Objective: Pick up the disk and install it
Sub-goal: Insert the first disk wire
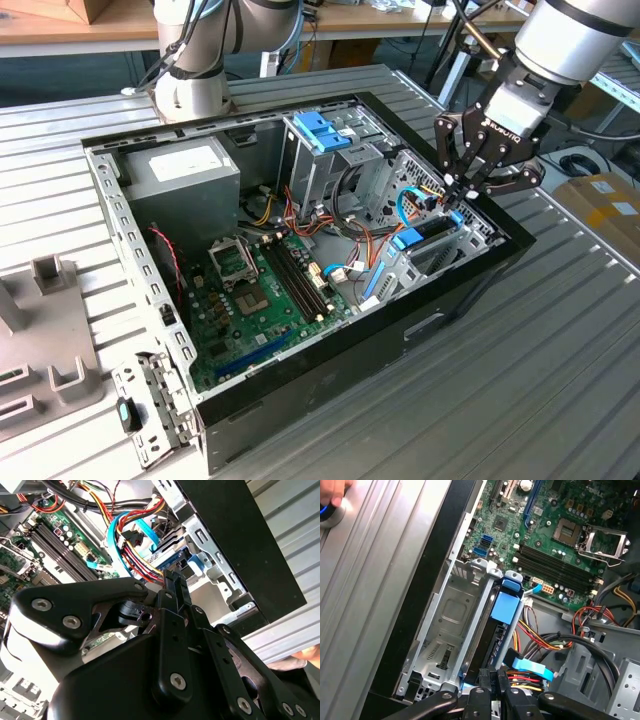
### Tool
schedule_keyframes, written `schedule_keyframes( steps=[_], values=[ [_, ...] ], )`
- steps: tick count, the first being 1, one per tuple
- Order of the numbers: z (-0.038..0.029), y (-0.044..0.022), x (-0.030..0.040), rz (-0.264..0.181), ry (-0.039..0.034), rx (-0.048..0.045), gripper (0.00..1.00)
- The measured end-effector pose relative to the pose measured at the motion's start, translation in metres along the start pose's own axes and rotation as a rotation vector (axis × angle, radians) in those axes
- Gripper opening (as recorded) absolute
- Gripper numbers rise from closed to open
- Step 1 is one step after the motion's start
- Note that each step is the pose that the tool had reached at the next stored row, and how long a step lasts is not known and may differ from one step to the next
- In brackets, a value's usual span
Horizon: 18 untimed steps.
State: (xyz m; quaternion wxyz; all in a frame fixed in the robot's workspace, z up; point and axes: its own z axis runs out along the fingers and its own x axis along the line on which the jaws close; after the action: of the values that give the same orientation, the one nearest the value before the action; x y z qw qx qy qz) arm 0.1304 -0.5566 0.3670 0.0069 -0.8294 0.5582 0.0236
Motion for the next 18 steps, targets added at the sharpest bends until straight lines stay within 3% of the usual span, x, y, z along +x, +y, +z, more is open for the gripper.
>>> schedule_keyframes(
  steps=[18],
  values=[
    [0.0001,0.0,0.0,0.041,0.002,0.0009,0.17]
  ],
)
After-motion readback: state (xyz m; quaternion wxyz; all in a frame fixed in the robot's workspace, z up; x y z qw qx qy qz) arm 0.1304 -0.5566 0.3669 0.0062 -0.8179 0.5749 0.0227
